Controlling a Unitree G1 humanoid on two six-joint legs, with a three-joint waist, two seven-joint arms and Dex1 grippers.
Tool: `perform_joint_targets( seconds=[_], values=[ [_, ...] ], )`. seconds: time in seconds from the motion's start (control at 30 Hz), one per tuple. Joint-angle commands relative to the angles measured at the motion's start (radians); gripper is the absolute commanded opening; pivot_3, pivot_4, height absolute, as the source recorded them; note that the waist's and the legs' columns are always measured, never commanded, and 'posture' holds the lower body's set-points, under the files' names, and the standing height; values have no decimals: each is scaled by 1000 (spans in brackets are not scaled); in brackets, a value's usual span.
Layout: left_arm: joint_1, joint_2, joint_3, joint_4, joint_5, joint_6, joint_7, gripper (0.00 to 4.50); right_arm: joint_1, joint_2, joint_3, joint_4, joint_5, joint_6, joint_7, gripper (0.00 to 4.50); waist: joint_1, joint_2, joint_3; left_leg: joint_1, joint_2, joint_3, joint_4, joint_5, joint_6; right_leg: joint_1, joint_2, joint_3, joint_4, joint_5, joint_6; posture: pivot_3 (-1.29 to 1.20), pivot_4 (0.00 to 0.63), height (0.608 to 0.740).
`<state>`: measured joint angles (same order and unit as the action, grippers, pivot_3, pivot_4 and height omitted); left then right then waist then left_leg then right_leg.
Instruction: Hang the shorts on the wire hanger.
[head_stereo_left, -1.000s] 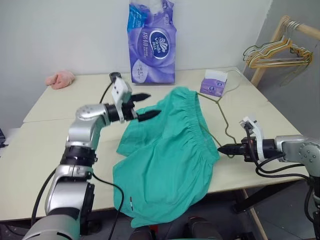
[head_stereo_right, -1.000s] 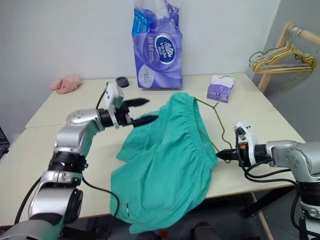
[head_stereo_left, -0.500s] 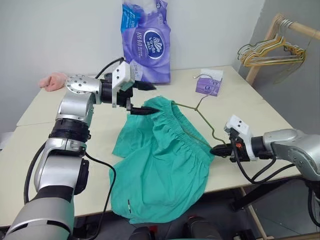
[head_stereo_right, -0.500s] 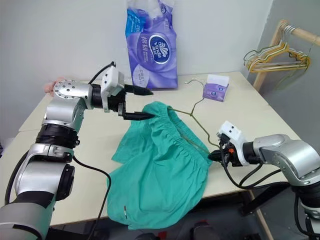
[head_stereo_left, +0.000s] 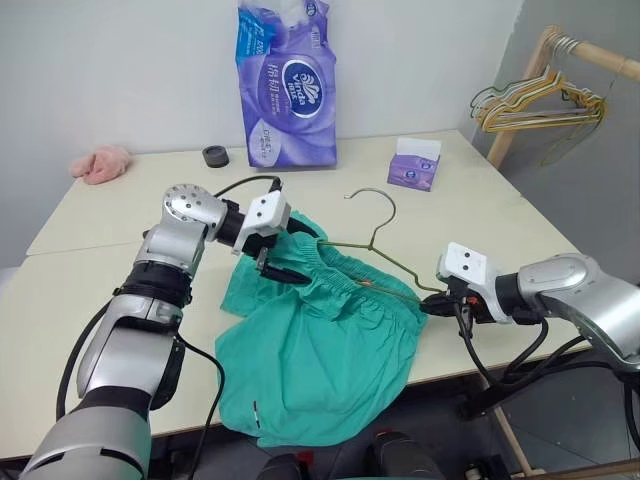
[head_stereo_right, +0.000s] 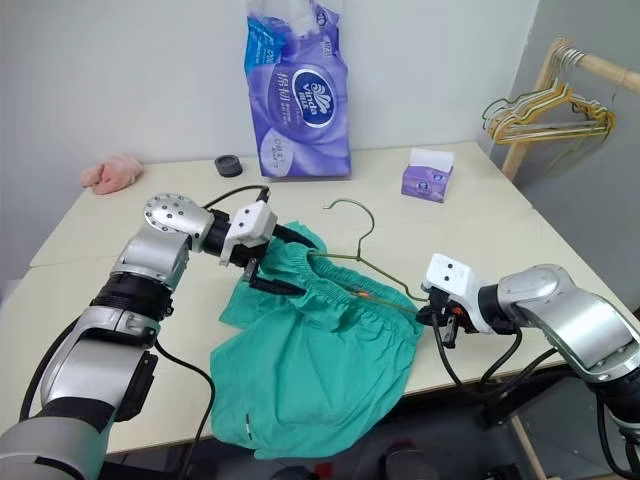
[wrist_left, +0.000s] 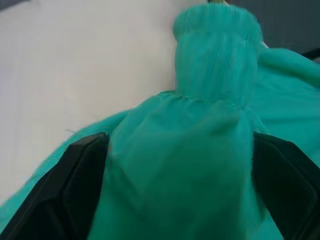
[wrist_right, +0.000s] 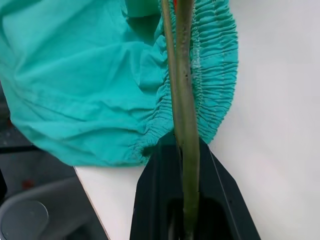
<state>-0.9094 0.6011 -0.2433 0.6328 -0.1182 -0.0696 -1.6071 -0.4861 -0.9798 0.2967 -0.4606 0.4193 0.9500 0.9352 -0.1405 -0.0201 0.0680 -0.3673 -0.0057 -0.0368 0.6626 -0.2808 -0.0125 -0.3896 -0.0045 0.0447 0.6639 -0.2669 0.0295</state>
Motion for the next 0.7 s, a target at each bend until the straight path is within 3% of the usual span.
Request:
perform_joint_targets(
  seconds=[0.03, 0.13, 0.57, 0.7],
  values=[
    [11, 33, -50, -88, -54, 35, -7, 4488, -31, 8, -16, -43, -13, -37, 12, 0, -1, 0, 0, 0, 0, 0, 0, 0, 0, 0, 0, 0, 0, 0, 0, -180, 31, 740],
    [18, 44, -68, -95, -55, 49, -7, 3956, -37, 15, -15, -49, -23, -38, 15, 0, -1, 0, 0, 0, 0, -1, 0, 0, 0, 0, 0, 0, 0, 0, 0, -180, 31, 740],
    [78, 16, -49, -130, -22, 57, 5, 142, -42, 44, -8, -68, -102, -120, 36, 0, -1, 0, 0, 0, 0, -1, 0, 0, 0, 0, 0, -1, 0, 0, 0, -180, 29, 740],
    [112, 18, -41, -158, -19, 68, 15, 39, -46, 38, 13, -57, -161, -191, 57, 0, -1, 0, 0, 0, 0, -1, 0, 0, 0, 0, 0, -1, 0, 0, 0, -176, 28, 740]
  ],
)
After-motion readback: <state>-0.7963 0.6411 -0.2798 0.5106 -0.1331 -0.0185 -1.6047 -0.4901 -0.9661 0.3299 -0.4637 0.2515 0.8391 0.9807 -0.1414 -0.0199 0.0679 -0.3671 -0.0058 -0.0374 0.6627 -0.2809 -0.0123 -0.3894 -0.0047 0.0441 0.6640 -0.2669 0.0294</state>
